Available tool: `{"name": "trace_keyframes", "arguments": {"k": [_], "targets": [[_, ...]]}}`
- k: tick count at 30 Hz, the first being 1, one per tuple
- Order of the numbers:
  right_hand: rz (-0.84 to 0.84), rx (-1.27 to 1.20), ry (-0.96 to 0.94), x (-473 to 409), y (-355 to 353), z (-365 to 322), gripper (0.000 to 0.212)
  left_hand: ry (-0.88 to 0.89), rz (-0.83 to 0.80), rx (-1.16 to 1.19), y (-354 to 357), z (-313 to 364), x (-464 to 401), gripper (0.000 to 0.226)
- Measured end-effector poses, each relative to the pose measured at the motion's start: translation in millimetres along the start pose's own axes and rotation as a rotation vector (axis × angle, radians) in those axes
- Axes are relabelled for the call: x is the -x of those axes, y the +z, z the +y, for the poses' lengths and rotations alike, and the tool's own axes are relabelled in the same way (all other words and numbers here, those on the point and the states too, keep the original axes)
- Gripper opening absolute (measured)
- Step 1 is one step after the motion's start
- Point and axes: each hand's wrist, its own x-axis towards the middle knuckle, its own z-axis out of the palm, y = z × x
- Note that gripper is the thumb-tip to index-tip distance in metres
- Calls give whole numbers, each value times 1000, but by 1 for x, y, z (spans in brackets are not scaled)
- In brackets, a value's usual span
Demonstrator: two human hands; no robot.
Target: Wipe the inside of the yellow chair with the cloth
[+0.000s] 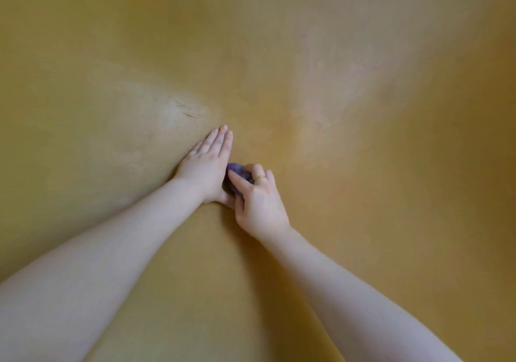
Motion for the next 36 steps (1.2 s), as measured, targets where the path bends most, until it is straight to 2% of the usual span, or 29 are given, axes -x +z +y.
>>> {"name": "trace_keyframes", "arguments": {"k": [4, 8, 12, 13, 16, 18, 20, 22, 26, 31, 33, 36], "targets": [[-33, 152, -106, -20, -9, 30, 36, -6, -16, -46, -2, 1, 1, 140], [163, 309, 134, -61, -28, 75, 32, -62, 15, -148, 0, -1, 0, 145], [207, 243, 373, -76, -25, 75, 33, -102, 26, -116, 2, -5, -4, 150], [199, 212, 354, -74, -18, 65, 33, -95, 27, -108, 2, -5, -5, 150], [102, 93, 117, -55, 9, 23, 35, -80, 37, -83, 3, -5, -6, 149], [78, 36, 63, -45, 17, 7, 39, -89, 44, -70, 3, -5, -5, 148], [56, 61, 8, -46, 10, 7, 34, -94, 42, -74, 2, -4, -4, 149], [41, 188, -55, -56, -2, 25, 30, -94, 32, -85, 0, -3, -4, 150], [176, 329, 145, -87, -40, 83, 30, -101, 1, -82, 0, -3, -4, 149], [181, 227, 417, -94, -48, 88, 36, -96, 0, -71, -1, -4, -4, 150], [145, 187, 377, -89, -35, 70, 36, -93, 8, -63, 0, -4, -4, 150], [49, 137, 194, -73, -6, 31, 36, -90, 23, -30, -1, -6, -2, 149]]}}
